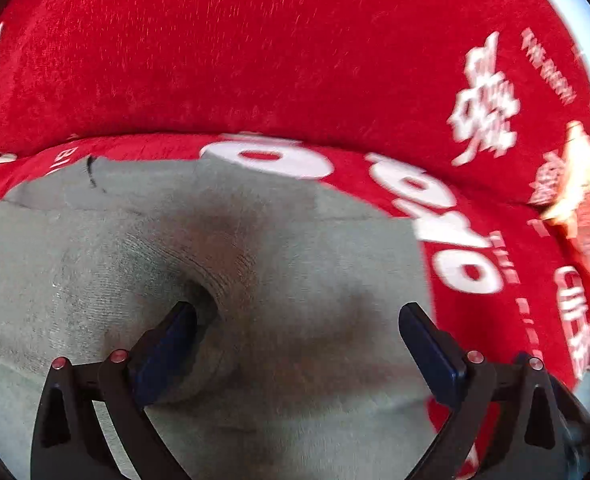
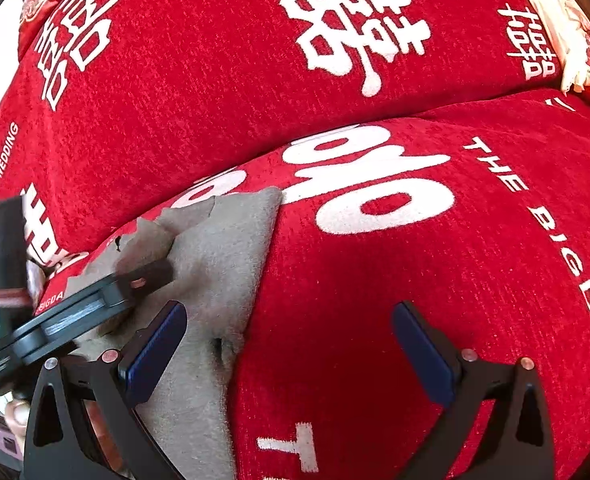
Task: Fold small clothes
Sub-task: 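Bring both open grippers to the sweater hem, then close both grippers on the sweater hem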
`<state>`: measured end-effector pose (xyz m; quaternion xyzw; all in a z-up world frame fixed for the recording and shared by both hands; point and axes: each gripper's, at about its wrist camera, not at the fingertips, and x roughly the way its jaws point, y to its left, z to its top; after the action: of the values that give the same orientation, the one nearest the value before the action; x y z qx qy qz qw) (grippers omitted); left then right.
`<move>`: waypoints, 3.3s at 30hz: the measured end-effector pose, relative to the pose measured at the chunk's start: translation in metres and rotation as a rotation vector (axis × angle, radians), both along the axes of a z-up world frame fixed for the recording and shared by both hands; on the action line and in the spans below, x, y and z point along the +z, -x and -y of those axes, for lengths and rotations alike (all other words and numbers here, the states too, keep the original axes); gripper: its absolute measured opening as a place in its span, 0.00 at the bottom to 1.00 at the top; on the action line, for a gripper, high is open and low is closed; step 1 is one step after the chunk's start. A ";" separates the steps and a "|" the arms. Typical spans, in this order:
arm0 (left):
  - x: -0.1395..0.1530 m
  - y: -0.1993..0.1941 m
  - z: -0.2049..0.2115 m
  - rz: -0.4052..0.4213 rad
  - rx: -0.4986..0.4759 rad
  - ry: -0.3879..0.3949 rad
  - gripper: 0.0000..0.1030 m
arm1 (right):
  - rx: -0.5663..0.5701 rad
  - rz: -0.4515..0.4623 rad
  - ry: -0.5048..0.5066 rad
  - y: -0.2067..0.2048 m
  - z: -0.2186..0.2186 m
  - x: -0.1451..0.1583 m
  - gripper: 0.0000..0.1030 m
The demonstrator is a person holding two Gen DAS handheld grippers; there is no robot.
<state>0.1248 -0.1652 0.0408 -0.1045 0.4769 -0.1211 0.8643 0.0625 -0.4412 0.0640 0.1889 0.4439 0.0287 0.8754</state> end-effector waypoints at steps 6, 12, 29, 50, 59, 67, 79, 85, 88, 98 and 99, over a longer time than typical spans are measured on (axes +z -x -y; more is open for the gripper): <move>0.004 -0.016 -0.046 -0.016 0.115 0.112 0.98 | -0.017 -0.002 -0.016 -0.001 0.006 0.001 0.99; -0.015 -0.032 -0.032 -0.123 0.056 0.327 0.98 | -0.015 0.001 -0.007 -0.001 0.005 0.000 0.99; 0.026 0.018 -0.086 0.042 0.042 -0.009 0.98 | 0.041 0.108 0.092 0.002 -0.019 0.004 1.00; -0.017 0.050 -0.163 -0.012 0.096 -0.246 1.00 | 0.228 -0.023 0.277 -0.016 -0.146 -0.024 0.99; -0.019 0.124 -0.157 0.033 0.000 -0.300 1.00 | 0.232 -0.009 0.378 0.068 -0.185 -0.041 0.99; -0.021 0.213 -0.178 0.125 -0.100 -0.307 1.00 | 0.281 0.120 0.422 0.163 -0.182 -0.045 0.99; -0.032 0.272 -0.163 0.152 -0.164 -0.365 1.00 | 0.410 0.135 0.482 0.215 -0.223 -0.056 0.99; -0.037 0.285 -0.192 0.066 -0.151 -0.397 1.00 | 0.389 0.068 0.508 0.232 -0.185 -0.065 0.99; -0.024 0.296 -0.217 0.081 -0.047 -0.353 1.00 | 0.323 0.004 0.465 0.241 -0.167 -0.059 1.00; -0.057 0.276 -0.251 -0.160 0.036 -0.223 1.00 | 0.247 -0.218 0.289 0.238 -0.141 -0.091 1.00; -0.057 0.276 -0.246 -0.168 0.015 -0.219 0.98 | 0.241 -0.227 0.315 0.238 -0.146 -0.093 1.00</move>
<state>-0.1515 0.0806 -0.0167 -0.0231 0.5573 -0.0526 0.8283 -0.1758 -0.2952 -0.0292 -0.0025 0.5579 0.0420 0.8289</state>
